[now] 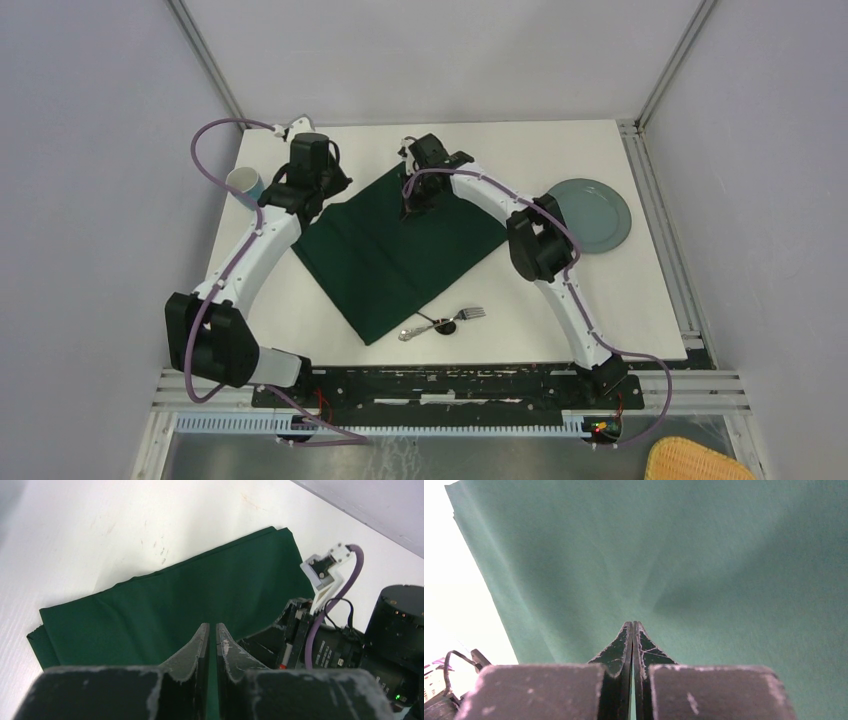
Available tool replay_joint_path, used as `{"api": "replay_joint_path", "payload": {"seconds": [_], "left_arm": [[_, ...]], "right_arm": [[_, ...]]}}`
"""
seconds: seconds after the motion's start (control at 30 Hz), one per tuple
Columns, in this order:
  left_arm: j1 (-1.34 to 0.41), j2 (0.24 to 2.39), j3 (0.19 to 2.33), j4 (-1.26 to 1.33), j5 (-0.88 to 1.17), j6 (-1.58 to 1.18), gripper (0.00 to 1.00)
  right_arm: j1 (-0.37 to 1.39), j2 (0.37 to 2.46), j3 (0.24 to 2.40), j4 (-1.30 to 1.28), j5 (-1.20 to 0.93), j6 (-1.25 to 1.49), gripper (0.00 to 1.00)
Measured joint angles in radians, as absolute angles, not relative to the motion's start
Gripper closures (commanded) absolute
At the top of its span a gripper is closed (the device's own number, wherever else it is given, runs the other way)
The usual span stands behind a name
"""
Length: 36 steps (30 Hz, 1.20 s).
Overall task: Set the dinner table for one person
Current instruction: Adjust the napkin at the center of the board.
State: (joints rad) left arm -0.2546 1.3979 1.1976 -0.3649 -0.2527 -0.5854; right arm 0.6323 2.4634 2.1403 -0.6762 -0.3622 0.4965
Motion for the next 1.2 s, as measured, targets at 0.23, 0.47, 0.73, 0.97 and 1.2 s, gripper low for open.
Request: {"api": "replay_joint_path", "payload": {"seconds": [0.23, 0.47, 0.73, 0.97, 1.2], "left_arm": [[-0.255, 1.392, 1.197, -0.366, -0.253, -0.585, 0.85], [-0.255, 1.362, 1.197, -0.371, -0.253, -0.585, 0.85], [-0.255, 1.341, 1.192, -0.395, -0.253, -0.585, 0.85], [-0.255, 1.312, 1.187, -0.418, -0.253, -0.586, 0.85], [-0.255, 1.306, 1.18, -0.423, -0.254, -0.587, 0.85]], "right_arm": [[0.619, 2.58, 2.318, -0.669, -0.421, 0.524, 1.0], [0.525, 2.618, 2.289, -0.633, -0.468, 0.674, 1.0], [0.419, 2.617, 2.286, -0.636, -0.425, 0.754, 1.0], [0.351, 2.602, 2.26, -0.63, -0.414, 0.763, 1.0], [0.316, 2.594, 2.261, -0.645, -0.367, 0.752, 1.0]]}}
